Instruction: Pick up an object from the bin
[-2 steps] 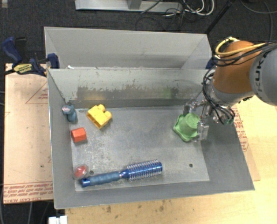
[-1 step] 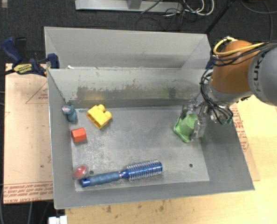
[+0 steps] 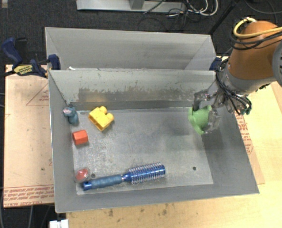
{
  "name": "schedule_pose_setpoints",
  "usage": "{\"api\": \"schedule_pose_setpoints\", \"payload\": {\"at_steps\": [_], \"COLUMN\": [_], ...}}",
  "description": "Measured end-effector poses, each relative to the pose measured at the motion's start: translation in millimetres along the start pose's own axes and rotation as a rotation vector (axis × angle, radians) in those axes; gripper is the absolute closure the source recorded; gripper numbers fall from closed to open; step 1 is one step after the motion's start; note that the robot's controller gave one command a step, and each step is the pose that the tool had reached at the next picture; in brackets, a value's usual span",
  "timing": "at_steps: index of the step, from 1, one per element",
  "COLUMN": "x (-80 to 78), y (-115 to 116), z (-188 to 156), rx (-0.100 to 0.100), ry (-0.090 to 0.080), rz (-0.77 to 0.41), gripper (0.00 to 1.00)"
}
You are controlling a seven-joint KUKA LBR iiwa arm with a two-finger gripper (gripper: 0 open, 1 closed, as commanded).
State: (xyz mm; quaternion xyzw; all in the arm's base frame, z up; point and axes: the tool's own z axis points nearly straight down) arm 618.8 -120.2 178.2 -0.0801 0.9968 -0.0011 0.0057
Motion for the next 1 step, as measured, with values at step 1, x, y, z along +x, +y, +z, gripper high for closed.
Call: {"api": "schedule_pose_setpoints", "payload": {"at_steps": [1], "x": [-5.5], "y": [0.4], "z": [-89.9], "rx": [0.001], "ry": [-0.001], "rz": [0.0], "gripper": [1.0]}}
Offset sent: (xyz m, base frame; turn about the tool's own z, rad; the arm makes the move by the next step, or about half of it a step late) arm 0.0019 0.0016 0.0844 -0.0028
